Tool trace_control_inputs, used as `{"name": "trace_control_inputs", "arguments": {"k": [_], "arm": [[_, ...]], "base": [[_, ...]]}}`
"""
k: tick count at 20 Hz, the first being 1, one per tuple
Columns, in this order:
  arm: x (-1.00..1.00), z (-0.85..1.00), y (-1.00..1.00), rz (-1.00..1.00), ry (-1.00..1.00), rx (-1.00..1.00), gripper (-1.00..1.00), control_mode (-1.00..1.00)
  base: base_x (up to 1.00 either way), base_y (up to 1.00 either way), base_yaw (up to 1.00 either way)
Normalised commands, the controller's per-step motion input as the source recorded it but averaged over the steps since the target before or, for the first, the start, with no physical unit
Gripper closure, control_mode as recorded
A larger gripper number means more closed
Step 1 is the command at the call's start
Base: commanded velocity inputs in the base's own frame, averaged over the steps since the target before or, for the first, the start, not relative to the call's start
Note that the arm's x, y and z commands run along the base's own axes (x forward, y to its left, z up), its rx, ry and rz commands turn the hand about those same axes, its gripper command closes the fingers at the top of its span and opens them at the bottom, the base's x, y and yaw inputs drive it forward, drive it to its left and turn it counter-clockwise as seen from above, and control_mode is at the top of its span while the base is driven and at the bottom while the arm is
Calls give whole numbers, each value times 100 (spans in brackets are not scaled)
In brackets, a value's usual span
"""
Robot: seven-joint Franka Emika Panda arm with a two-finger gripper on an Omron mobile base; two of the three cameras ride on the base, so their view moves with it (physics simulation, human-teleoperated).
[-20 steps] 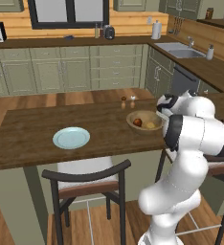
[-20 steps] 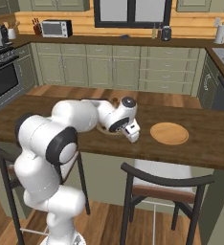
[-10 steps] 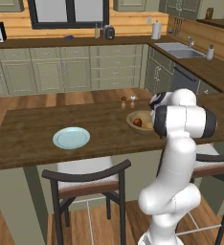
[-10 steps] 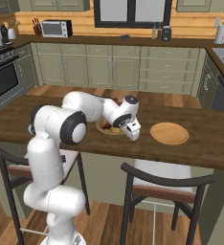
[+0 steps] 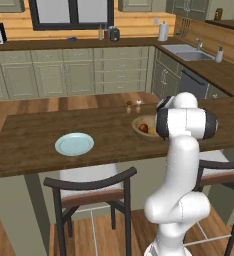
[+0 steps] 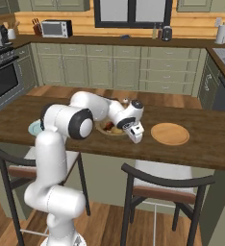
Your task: Pick the chicken drumstick and potato from their plates and place them in the bowl. Then put the bowl in the fridge.
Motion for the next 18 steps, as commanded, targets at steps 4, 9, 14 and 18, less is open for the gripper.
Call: {"name": "trace_control_inputs", "arguments": {"k": [4,9,14,18], "arm": [[0,-21,13,0,0,0,100,-100],[-2,-11,41,0,0,-4,100,-100],[-28,22,22,-6,-2,-1,100,-100],[-17,42,1,-5,1,30,100,-100]], "base": [[0,0,0],[0,0,0],[0,0,0],[0,0,0]]}}
